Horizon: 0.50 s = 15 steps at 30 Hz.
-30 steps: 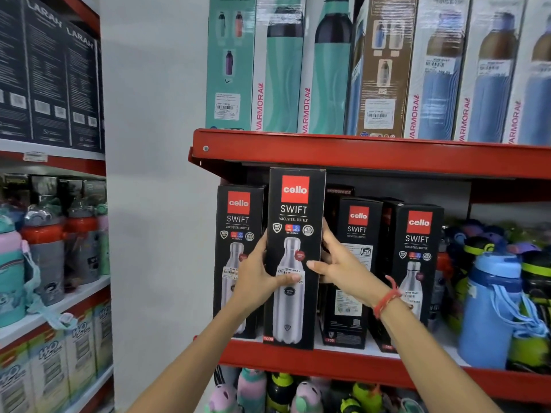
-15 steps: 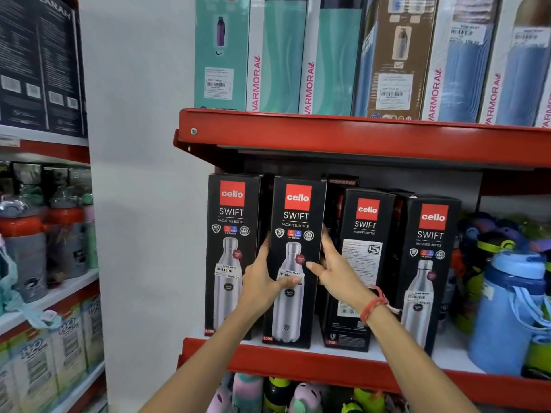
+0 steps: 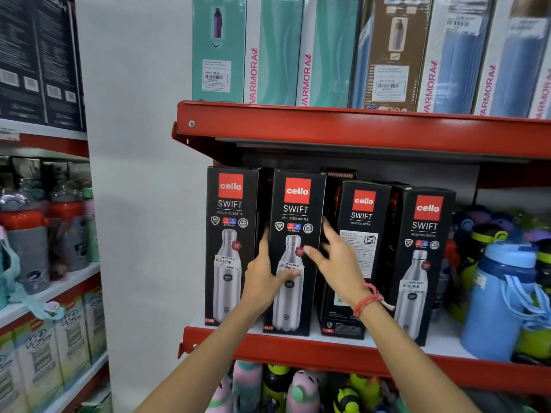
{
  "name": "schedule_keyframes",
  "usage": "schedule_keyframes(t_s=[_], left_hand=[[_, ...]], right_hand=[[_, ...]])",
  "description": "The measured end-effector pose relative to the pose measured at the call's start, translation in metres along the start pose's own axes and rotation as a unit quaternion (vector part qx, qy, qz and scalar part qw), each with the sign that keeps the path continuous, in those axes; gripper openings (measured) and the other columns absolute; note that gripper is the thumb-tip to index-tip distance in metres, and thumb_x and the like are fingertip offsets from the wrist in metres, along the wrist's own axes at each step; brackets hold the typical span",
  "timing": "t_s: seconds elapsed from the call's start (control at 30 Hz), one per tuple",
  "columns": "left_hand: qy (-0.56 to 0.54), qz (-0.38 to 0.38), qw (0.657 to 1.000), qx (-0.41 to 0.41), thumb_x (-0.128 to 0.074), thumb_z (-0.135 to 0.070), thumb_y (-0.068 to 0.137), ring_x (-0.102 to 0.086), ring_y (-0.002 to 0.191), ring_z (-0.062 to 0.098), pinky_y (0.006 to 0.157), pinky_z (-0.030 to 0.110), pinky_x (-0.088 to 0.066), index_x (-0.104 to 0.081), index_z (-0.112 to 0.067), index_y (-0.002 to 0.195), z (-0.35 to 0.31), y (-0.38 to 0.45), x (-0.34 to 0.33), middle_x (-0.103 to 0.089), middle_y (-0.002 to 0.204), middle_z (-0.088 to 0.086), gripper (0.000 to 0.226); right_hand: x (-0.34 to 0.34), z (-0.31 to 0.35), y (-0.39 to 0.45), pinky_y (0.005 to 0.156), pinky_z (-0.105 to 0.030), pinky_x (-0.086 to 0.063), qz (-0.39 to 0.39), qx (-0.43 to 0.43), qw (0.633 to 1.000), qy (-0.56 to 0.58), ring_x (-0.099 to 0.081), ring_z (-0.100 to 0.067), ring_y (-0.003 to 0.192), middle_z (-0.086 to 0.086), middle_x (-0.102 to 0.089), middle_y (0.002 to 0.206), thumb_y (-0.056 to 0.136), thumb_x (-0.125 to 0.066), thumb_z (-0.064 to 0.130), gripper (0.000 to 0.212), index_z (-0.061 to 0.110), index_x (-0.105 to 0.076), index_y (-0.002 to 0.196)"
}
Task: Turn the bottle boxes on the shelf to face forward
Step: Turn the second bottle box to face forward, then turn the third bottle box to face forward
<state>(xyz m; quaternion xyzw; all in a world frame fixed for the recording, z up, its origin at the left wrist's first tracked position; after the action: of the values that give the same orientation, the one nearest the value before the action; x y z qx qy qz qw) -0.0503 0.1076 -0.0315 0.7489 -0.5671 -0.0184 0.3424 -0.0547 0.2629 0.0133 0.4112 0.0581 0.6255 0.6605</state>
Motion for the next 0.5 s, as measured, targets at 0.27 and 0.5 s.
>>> schedule_keyframes(t_s=[0.27, 0.5], left_hand=[[0.056, -0.087, 0.993, -0.063, -0.072, -0.015, 0.085, -0.034, 0.142, 0.018, 0.115, 0.027, -0.027, -0.022, -0.017, 0.152, -0.026, -0.03, 0.01, -0.034, 0.154, 0.006, 0.083], [0.087, -0.096, 0.98, -0.148, -0.065, -0.02, 0.09, -0.04, 0.132, 0.016, 0.113, 0.027, -0.03, -0.04, -0.014, 0.144, -0.048, -0.049, 0.006, -0.047, 0.141, 0.005, 0.059]], right_hand=[[0.022, -0.034, -0.047, 0.089, -0.05, -0.043, -0.297, -0.186, 0.919, -0.181, -0.038, -0.04, 0.114, -0.023, -0.039, 0.136, 0.069, -0.077, 0.049, 0.103, 0.01, -0.023, 0.147], [0.022, -0.038, -0.052, 0.083, -0.052, -0.046, -0.193, -0.219, 0.951, -0.106, -0.042, -0.045, 0.117, -0.027, -0.035, 0.139, 0.078, -0.071, 0.042, 0.111, 0.013, 0.007, 0.151]])
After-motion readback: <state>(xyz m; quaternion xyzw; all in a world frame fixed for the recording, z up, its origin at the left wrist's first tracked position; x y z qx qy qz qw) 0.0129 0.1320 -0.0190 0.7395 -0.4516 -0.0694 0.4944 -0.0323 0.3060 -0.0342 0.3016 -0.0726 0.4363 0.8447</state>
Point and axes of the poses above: each hand's wrist, its own y-axis towards the middle knuckle, its own x-axis out of the back of the hand, z = x × y, the point moved 5 cm from there along y, towards the middle knuckle
